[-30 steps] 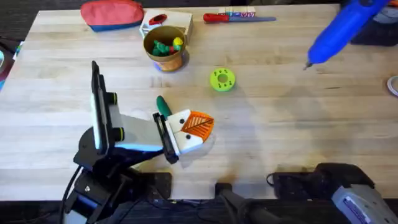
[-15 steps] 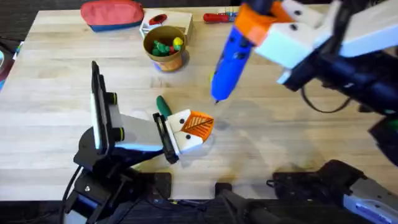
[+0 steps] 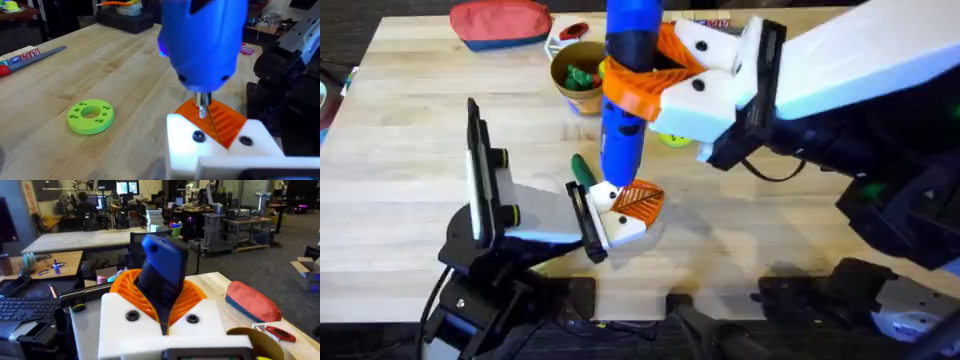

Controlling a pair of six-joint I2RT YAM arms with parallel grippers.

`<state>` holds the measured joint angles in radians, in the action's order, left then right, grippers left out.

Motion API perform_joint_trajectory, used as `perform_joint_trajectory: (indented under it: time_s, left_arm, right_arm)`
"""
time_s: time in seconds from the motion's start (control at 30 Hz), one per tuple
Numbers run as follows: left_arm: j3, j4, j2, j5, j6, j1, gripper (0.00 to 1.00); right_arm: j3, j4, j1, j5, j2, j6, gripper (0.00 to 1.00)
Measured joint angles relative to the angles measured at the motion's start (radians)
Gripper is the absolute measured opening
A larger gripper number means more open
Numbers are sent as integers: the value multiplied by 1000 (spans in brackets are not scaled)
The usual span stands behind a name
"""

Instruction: Pick up the gripper from the table and insert it into the empty holder that is missing its gripper. Then pick up a screw, insert it into the mounting hole, and use the screwdriver to tighten it. Finally, clean up the table by picking up the vegetable and placing it into the bucket.

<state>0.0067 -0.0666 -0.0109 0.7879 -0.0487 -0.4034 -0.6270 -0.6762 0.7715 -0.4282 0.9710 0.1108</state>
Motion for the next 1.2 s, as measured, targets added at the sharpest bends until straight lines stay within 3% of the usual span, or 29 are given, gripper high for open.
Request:
perform_joint_trajectory:
  time_s: [1.2]
  left_arm:
    - [0,0,0,0,0,0,18]
  right_arm:
    - [0,-55,27,-11,54,-11,7]
